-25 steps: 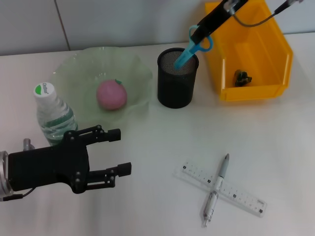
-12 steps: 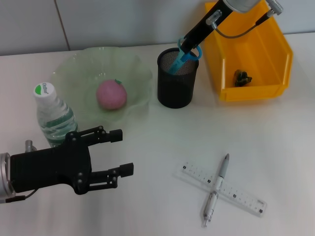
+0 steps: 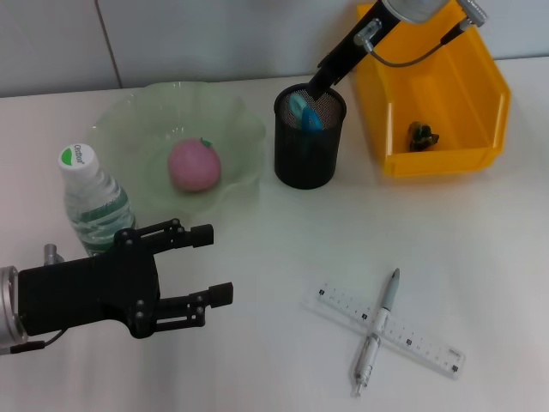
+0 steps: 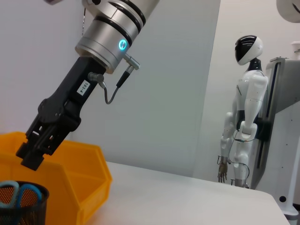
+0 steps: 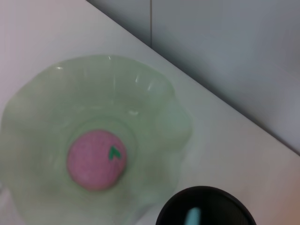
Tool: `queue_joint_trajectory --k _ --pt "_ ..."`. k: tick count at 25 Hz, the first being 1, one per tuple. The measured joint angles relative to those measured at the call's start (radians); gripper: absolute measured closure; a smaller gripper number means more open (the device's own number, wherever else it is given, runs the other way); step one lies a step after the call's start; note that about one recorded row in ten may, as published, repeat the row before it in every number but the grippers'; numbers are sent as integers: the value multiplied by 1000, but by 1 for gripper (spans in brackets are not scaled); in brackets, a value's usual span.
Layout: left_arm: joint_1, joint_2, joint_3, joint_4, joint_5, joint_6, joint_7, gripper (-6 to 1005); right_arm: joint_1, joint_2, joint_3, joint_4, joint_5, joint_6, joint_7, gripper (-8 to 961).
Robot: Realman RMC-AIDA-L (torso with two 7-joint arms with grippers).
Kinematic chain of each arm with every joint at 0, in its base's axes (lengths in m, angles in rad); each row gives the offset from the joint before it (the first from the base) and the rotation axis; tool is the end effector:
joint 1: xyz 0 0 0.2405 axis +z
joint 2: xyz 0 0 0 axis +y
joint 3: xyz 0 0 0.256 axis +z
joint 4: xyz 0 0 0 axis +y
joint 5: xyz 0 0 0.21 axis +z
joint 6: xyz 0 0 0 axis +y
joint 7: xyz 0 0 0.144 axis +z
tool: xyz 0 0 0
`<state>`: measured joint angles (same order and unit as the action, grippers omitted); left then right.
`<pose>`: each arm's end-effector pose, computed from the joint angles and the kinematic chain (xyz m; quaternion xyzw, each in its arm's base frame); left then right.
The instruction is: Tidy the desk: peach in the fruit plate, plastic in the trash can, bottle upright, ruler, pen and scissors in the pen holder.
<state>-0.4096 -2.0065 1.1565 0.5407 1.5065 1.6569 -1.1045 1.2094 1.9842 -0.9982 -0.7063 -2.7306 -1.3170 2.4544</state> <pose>-0.2533 0.2822 -0.0159 -0.9364 -0.1059 -0.3288 0.0617 0.0911 0.4751 0.0173 -0.9197 0.2901 -0.1277 0.2319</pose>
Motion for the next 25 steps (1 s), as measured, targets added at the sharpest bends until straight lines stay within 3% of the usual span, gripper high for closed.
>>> queue_joint_trajectory --k 7,13,19,22,25 --pt "0 0 0 -3 0 -3 -3 212 -50 31 4 -136 11 -24 0 368" --pt "0 0 0 -3 0 -3 -7 211 -206 65 2 -386 151 -64 -10 300" --pt "0 0 0 -2 0 -4 -8 211 -399 59 9 -548 452 -117 -64 255" --pt "0 0 2 0 0 -3 -10 211 -487 40 21 -572 613 -165 -82 256" --pt "0 0 8 1 0 -3 -11 211 -523 20 24 -567 684 -254 -91 256"
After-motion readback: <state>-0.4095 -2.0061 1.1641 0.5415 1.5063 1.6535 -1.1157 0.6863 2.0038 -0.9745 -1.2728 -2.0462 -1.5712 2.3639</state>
